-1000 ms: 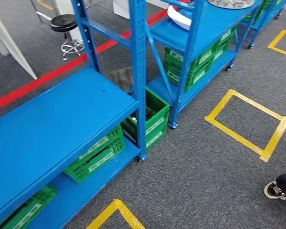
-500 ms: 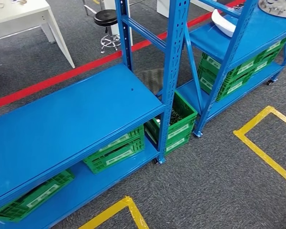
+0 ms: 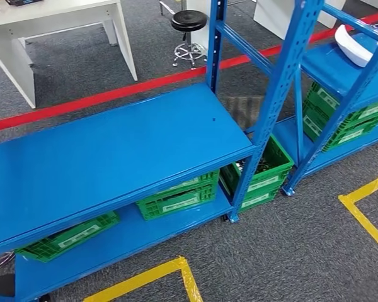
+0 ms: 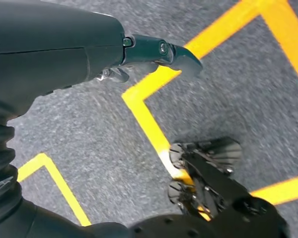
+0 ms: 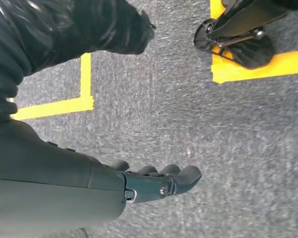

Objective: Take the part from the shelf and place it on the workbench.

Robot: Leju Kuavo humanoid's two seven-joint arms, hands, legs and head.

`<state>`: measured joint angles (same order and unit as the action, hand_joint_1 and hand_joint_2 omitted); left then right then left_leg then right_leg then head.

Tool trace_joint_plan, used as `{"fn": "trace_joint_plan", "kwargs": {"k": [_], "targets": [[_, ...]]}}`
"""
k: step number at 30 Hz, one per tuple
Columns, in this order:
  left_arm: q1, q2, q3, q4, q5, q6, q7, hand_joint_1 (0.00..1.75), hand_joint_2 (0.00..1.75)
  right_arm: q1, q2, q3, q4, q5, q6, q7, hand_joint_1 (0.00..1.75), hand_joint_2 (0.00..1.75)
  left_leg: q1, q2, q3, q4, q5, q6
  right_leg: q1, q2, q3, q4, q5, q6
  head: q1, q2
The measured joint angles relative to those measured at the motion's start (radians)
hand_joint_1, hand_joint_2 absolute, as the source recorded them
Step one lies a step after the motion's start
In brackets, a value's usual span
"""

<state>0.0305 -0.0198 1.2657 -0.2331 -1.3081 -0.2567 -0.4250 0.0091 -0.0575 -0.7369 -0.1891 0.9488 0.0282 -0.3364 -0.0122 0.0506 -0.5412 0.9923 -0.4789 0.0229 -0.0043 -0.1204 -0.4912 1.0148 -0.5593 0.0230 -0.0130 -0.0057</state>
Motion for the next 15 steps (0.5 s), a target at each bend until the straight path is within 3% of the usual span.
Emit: {"fn": "trace_joint_plan", "kwargs": {"k": [1,3,4,5,6,8,10,12,14,15], "targets": [[0.0,0.0,0.0,0.0,0.0,0.0,0.0,0.0,1.75,-0.001,0.0,0.0,0.0,0.0,0.0,0.0,0.0,1.75,0.004,-0.013,0.003,-0.006,0.005,0.005,-0.002,0.031,-0.012,0.029,-0.02,0.005,0.003,0.0],[-0.004,-0.001,0.0,0.0,0.0,0.0,0.0,0.0,1.75,-0.001,0.001,0.001,0.001,0.001,0.001,0.001,0.0,1.75,0.008,-0.039,0.003,-0.01,0.01,0.011,-0.006,0.099,-0.069,0.147,-0.079,0.011,0.013,0.0],[-0.005,-0.001,0.0,0.001,0.0,0.0,0.001,0.0,1.75,0.0,0.001,0.001,0.001,0.001,0.002,0.002,0.0,1.75,0.008,-0.054,0.001,-0.009,0.011,0.013,-0.007,0.113,-0.106,0.217,-0.104,0.014,0.016,0.0],[-0.006,-0.001,0.0,0.001,0.0,0.0,0.002,0.0,1.75,0.001,0.001,0.001,0.002,0.002,0.004,0.003,0.0,1.75,0.008,-0.07,0.001,-0.009,0.011,0.013,-0.008,0.118,-0.133,0.263,-0.111,0.016,0.018,0.0],[-0.005,-0.001,0.0,0.001,0.0,0.0,0.004,0.0,1.75,0.001,0.002,0.001,0.002,0.003,0.006,0.003,0.0,1.75,0.009,-0.085,0.002,-0.008,0.011,0.012,-0.009,0.119,-0.145,0.272,-0.098,0.017,0.019,0.0],[-0.005,-0.001,0.0,0.002,-0.001,0.0,0.006,0.0,1.75,0.001,0.004,0.001,0.002,0.005,0.01,0.003,0.0,1.75,0.012,-0.115,0.004,-0.002,0.007,0.007,-0.014,0.131,-0.115,0.178,-0.021,0.02,0.019,0.0],[-0.007,0.0,0.0,0.002,-0.001,0.0,0.007,0.0,1.75,0.0,0.006,0.002,0.003,0.007,0.014,0.003,0.0,1.75,0.013,-0.142,0.0,0.009,0.001,-0.004,-0.021,0.178,-0.067,0.058,0.031,0.02,0.02,0.0],[-0.008,0.001,0.0,0.002,-0.001,0.0,0.007,0.0,1.75,-0.002,0.007,0.004,0.005,0.009,0.016,0.003,0.0,1.75,0.014,-0.166,-0.011,0.017,0.0,-0.018,-0.022,0.202,-0.047,0.017,0.033,0.01,0.02,0.0],[-0.005,0.002,0.0,0.002,-0.001,0.0,0.008,0.0,1.75,-0.005,0.01,0.007,0.005,0.009,0.017,0.003,0.0,1.75,0.019,-0.186,-0.019,0.018,0.003,-0.031,-0.02,0.18,-0.041,0.013,0.037,-0.006,0.021,0.0],[-0.002,0.001,0.0,0.003,-0.001,0.0,0.009,0.0,1.75,-0.007,0.012,0.008,0.005,0.009,0.017,0.002,0.0,1.75,0.019,-0.176,-0.023,0.026,-0.002,-0.036,-0.021,0.168,-0.04,0.011,0.039,-0.014,0.019,0.0]]}}
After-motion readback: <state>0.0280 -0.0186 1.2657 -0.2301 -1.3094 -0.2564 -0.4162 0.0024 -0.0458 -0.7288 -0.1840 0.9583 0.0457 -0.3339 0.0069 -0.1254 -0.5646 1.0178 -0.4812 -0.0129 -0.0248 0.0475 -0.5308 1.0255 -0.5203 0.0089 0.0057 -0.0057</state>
